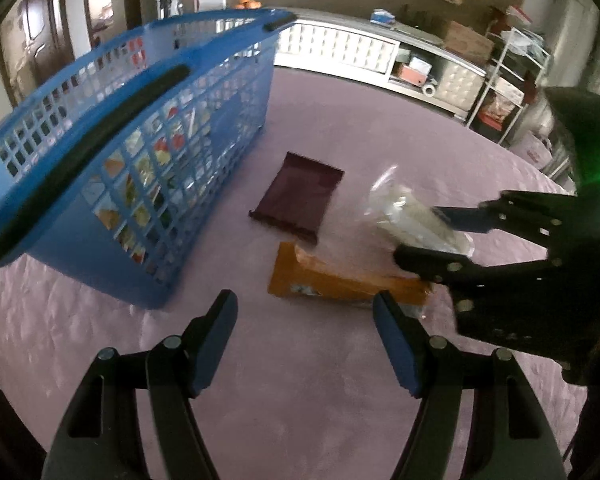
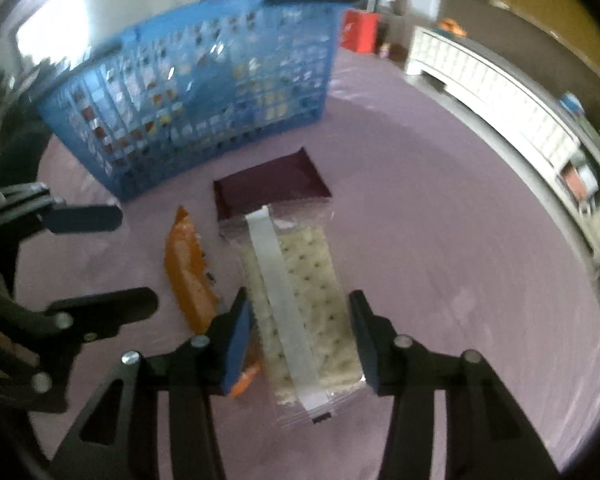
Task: Organize snacks
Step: 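Grasp the cracker pack with the right gripper while the left grasps the orange bar, then carry the cracker pack and orange bar over the blue basket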
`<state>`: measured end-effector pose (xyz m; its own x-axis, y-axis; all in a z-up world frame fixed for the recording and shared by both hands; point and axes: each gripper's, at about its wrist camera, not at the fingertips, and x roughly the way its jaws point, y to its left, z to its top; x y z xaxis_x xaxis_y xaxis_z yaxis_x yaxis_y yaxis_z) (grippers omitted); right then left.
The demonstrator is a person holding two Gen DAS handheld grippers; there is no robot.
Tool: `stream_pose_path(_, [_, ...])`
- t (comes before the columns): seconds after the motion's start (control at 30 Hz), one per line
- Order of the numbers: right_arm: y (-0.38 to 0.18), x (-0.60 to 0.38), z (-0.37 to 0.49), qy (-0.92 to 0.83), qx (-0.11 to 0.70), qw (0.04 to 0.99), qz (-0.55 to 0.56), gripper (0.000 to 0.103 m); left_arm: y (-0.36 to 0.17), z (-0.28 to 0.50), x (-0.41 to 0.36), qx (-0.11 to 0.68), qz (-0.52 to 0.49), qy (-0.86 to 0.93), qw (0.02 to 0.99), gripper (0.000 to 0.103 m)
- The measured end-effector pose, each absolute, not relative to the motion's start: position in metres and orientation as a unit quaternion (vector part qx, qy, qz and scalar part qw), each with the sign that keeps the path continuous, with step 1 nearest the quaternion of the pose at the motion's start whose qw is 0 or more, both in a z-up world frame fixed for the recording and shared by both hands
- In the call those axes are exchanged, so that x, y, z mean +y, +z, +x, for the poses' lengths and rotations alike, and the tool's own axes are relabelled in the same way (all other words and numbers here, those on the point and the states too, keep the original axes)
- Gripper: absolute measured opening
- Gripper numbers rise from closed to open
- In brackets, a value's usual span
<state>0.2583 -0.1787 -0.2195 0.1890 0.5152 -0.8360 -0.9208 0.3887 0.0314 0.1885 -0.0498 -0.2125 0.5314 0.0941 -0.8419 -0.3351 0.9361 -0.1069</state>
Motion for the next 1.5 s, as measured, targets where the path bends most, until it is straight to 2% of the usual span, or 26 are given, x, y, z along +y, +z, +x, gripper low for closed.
stream_pose_path(0.03, [-0.216, -0.185, 0.256, 0.482, 0.405, 0.737, -0.245, 0.052, -0.211, 0.189, -0.051, 0.47, -0.134, 0.12, 0.864, 0.068])
stream_pose_path(0.13, [-0.203, -0.203, 0.25, 0.447, 0.401, 0.764, -0.235, 0.052, -0.208, 0.191, -0.054, 0.473, -0.143, 0.108, 0.862, 0.078])
stream_pose_path(0.23, [-0.19, -0.218, 0.246, 0.419, 0.403, 0.785, -0.215, 0.052, -0.204, 0.196, -0.059, 0.471, -0.135, 0.1, 0.866, 0.083])
stream_pose_path(0.57, [-0.166, -0.252, 0.232, 0.348, 0.412, 0.835, -0.109, 0.052, -0.214, 0.223, -0.051, 0.481, -0.208, 0.145, 0.839, 0.084])
stream_pose_path(0.67, [-0.167, -0.251, 0.229, 0.316, 0.394, 0.849, -0.154, 0.052, -0.224, 0.231, -0.054, 0.486, -0.214, 0.166, 0.831, 0.084])
stream_pose_path(0.77, [-0.177, -0.252, 0.233, 0.313, 0.411, 0.845, -0.138, 0.052, -0.232, 0.239, -0.058, 0.486, -0.211, 0.181, 0.829, 0.084])
stream_pose_path(0.93, [-0.189, -0.252, 0.231, 0.307, 0.414, 0.84, -0.17, 0.052, -0.246, 0.248, -0.058, 0.5, -0.215, 0.218, 0.81, 0.084])
stream_pose_path(1.0, [-0.188, -0.255, 0.234, 0.309, 0.414, 0.84, -0.164, 0.052, -0.245, 0.248, -0.064, 0.499, -0.197, 0.216, 0.816, 0.075])
stream_pose_path(1.07, [-0.188, -0.257, 0.233, 0.309, 0.412, 0.842, -0.159, 0.052, -0.242, 0.249, -0.071, 0.503, -0.174, 0.207, 0.821, 0.046])
stream_pose_path(1.2, [-0.187, -0.259, 0.233, 0.31, 0.414, 0.843, -0.149, 0.052, -0.242, 0.248, -0.084, 0.524, -0.137, 0.185, 0.82, 0.034])
stream_pose_path(1.27, [-0.186, -0.26, 0.232, 0.312, 0.415, 0.843, -0.14, 0.052, -0.241, 0.247, -0.086, 0.527, -0.135, 0.173, 0.821, 0.018])
stream_pose_path(1.5, [-0.174, -0.258, 0.221, 0.31, 0.419, 0.843, -0.132, 0.052, -0.216, 0.218, -0.09, 0.514, -0.105, 0.124, 0.842, 0.014])
